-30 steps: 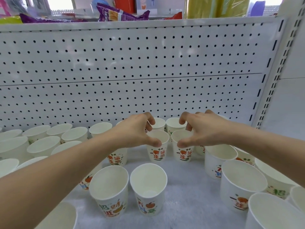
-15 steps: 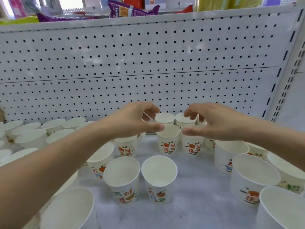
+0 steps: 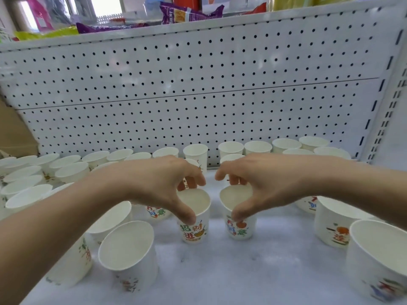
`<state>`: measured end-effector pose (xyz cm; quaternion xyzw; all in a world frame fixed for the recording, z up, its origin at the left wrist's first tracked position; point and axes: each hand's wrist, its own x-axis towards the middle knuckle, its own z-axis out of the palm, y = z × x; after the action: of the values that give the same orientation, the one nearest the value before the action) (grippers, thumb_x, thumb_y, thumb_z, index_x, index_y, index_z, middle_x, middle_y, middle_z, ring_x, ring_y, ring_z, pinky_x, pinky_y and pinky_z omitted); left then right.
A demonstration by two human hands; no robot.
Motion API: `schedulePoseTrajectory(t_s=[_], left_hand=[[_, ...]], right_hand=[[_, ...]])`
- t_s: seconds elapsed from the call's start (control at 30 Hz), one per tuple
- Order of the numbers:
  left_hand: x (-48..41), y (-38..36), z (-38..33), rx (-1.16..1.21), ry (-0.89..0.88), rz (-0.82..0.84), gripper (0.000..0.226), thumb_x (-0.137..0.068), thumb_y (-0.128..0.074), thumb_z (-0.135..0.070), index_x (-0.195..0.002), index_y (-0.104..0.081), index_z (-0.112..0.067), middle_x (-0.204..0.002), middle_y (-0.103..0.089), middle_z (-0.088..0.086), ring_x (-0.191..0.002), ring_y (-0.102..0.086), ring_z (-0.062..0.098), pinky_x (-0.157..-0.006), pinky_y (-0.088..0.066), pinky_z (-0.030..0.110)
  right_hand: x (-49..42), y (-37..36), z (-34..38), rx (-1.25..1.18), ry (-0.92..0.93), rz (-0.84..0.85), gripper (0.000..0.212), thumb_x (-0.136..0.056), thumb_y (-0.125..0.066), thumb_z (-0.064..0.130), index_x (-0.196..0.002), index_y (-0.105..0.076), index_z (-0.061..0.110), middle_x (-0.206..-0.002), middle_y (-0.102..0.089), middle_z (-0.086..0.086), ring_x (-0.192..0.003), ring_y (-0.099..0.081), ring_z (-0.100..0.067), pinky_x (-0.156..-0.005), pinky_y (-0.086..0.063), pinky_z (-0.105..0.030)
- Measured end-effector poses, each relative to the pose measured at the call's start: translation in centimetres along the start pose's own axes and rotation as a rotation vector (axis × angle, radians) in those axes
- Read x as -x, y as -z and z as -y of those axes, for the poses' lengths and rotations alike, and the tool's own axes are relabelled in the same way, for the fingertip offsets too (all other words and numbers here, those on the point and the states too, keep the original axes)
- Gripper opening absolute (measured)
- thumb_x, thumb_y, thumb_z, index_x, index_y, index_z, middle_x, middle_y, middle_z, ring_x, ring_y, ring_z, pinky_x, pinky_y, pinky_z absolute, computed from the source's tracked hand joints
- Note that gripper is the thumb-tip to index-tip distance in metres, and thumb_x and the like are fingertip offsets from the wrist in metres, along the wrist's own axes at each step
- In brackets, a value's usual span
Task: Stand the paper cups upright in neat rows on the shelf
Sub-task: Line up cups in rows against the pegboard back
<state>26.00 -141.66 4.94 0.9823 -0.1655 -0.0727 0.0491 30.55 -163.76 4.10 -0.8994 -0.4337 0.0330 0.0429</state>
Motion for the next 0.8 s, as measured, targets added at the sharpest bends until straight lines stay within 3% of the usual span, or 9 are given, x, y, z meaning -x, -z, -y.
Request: schedulePoseTrajectory(t_s=[0.1,0.23,0.4,0.67,0.8], left_hand=[[-1.7,-0.2,-1.1,0.059,-0.027,-0.018,0.071,-0.059,-0.081,-0.058,-0.122,-0.049,-0.046,-0.102,-0.056,-0.029,-0.085,-0.054,-0.016,-0.060,-0.043,0.006],[-4.6,-0.6,-3.1,0.111,-0.090,-0.073,0.076,-0.061,-0.083,-0.052,-0.128,-0.050,-0.035,-0.108,-0.059,-0.022,-0.096,-0.057,-0.003,-0.081,-0.053,0.025],[-6.4,-1.2,-4.0,0.137,-0.109,-0.146,0.073,-0.060,-0.083,-0.052,-0.123,-0.051,-0.033,-0.105,-0.060,-0.019,-0.094,-0.059,0.000,-0.085,-0.053,0.029],[-6.7,-1.6,-4.1,0.165,-0.088,-0.189,0.070,-0.061,-0.083,-0.051,-0.121,-0.052,-0.033,-0.103,-0.059,-0.019,-0.093,-0.058,-0.001,-0.084,-0.054,0.029],[-6.4,-1.7,-4.3,0.181,-0.085,-0.198,0.067,-0.063,-0.082,-0.050,-0.119,-0.051,-0.033,-0.103,-0.057,-0.020,-0.094,-0.056,-0.002,-0.085,-0.053,0.027]], right_hand=[[1.3,0.4,-2.1,0.018,-0.113,0.005,0.075,-0.063,-0.069,0.068,-0.126,-0.036,0.044,-0.101,-0.049,0.024,-0.094,-0.049,-0.001,-0.078,-0.044,-0.024],[2.8,0.3,-4.2,-0.015,-0.208,-0.042,0.069,-0.062,-0.070,0.067,-0.119,-0.040,0.042,-0.099,-0.051,0.023,-0.093,-0.051,0.000,-0.081,-0.049,-0.028],[3.6,-0.1,-5.3,-0.025,-0.248,-0.108,0.060,-0.061,-0.070,0.068,-0.106,-0.042,0.040,-0.096,-0.051,0.022,-0.088,-0.049,0.004,-0.078,-0.048,-0.027],[3.3,-0.2,-5.8,-0.094,-0.224,-0.110,0.056,-0.064,-0.076,0.055,-0.106,-0.043,0.038,-0.101,-0.052,0.019,-0.096,-0.051,0.000,-0.088,-0.049,-0.032],[3.6,0.0,-6.3,-0.111,-0.222,-0.092,0.057,-0.064,-0.077,0.053,-0.107,-0.042,0.041,-0.104,-0.051,0.023,-0.100,-0.051,0.001,-0.086,-0.048,-0.026]])
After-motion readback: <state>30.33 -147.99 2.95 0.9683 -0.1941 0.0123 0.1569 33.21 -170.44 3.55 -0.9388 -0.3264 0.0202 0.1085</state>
